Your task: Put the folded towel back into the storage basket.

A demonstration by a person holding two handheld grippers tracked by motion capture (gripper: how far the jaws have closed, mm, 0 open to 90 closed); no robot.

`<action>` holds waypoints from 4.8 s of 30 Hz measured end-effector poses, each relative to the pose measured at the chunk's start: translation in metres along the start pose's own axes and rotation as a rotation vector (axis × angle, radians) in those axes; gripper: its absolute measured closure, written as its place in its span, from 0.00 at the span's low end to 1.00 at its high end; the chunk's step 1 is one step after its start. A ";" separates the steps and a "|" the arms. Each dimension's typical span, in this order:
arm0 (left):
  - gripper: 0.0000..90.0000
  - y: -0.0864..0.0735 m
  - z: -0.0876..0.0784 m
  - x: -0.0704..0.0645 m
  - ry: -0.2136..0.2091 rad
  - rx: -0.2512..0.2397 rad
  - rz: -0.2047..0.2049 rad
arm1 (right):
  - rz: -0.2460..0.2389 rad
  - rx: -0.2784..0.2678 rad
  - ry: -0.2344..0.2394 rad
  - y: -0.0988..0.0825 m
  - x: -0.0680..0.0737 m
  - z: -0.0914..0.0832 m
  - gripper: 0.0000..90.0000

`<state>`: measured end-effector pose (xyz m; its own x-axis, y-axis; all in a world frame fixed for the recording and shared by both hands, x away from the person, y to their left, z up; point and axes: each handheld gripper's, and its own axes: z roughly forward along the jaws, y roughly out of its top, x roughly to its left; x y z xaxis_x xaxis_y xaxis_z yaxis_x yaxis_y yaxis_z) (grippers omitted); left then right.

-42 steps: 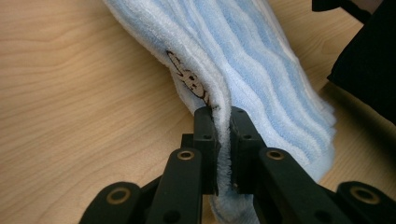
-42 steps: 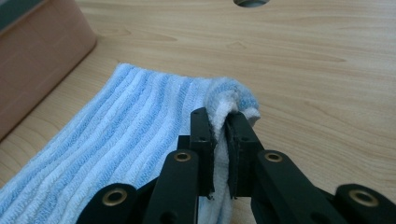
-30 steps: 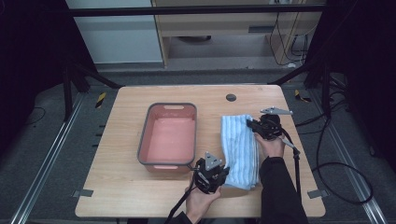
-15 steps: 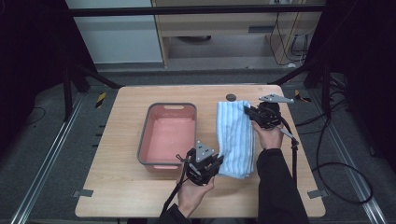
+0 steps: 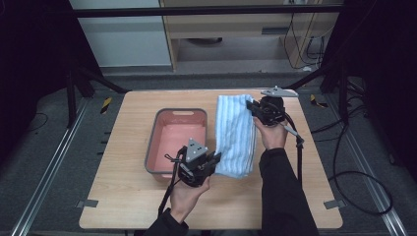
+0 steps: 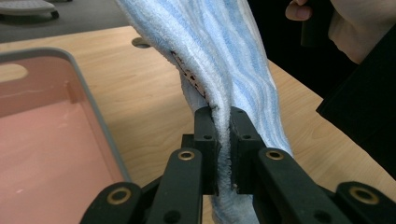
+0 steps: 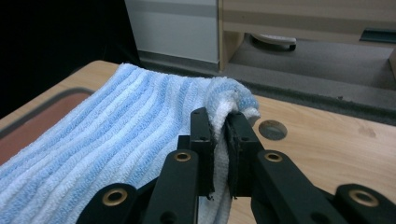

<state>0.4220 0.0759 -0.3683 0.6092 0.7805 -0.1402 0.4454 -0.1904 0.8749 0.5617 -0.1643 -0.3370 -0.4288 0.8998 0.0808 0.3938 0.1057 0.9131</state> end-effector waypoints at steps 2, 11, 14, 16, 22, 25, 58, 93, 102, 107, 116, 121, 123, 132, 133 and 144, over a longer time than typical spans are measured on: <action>0.93 0.003 -0.006 0.005 0.007 -0.010 0.000 | -0.003 -0.008 0.006 0.006 0.005 0.002 0.92; 0.93 0.014 -0.033 0.027 0.050 -0.042 -0.005 | -0.034 -0.030 0.034 0.029 0.030 0.015 0.92; 0.93 0.014 -0.042 0.034 0.062 -0.054 -0.007 | -0.043 -0.032 0.045 0.034 0.041 0.022 0.92; 0.93 0.014 -0.047 0.039 0.072 -0.060 -0.005 | -0.054 -0.037 0.055 0.038 0.051 0.029 0.92; 0.93 0.012 -0.059 0.055 0.103 -0.069 -0.002 | -0.067 -0.038 0.072 0.044 0.066 0.038 0.92; 0.93 0.010 -0.066 0.064 0.119 -0.074 -0.003 | -0.074 -0.036 0.087 0.048 0.077 0.046 0.92; 0.93 -0.011 -0.078 0.104 0.224 0.013 -0.051 | -0.077 -0.038 0.113 0.031 0.124 0.096 0.92; 0.93 -0.043 -0.029 0.113 0.235 0.146 -0.058 | -0.089 0.081 0.109 -0.027 0.116 0.134 0.92; 0.93 -0.048 -0.024 0.119 0.248 0.169 -0.080 | -0.090 0.115 0.111 -0.036 0.120 0.147 0.92; 0.93 -0.051 -0.020 0.123 0.258 0.178 -0.084 | -0.095 0.135 0.106 -0.040 0.120 0.152 0.92; 0.92 -0.057 -0.015 0.125 0.273 0.202 -0.081 | -0.111 0.178 0.101 -0.047 0.120 0.161 0.91; 0.91 -0.059 -0.013 0.127 0.281 0.217 -0.079 | -0.122 0.195 0.105 -0.049 0.120 0.164 0.91; 0.89 -0.060 -0.012 0.128 0.281 0.227 -0.080 | -0.125 0.207 0.109 -0.050 0.120 0.166 0.89; 0.71 -0.060 -0.012 0.130 0.292 0.236 -0.081 | -0.157 0.204 0.088 -0.050 0.118 0.168 0.71; 0.70 -0.060 -0.013 0.130 0.293 0.230 -0.084 | -0.170 0.196 0.077 -0.050 0.118 0.167 0.70; 0.50 -0.049 -0.031 0.135 0.275 0.127 -0.066 | -0.141 0.110 0.054 -0.033 0.109 0.142 0.48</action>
<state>0.4620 0.2096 -0.4154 0.3832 0.9223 -0.0493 0.5672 -0.1929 0.8007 0.6174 -0.0097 -0.4152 -0.5281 0.8490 -0.0208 0.4117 0.2773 0.8681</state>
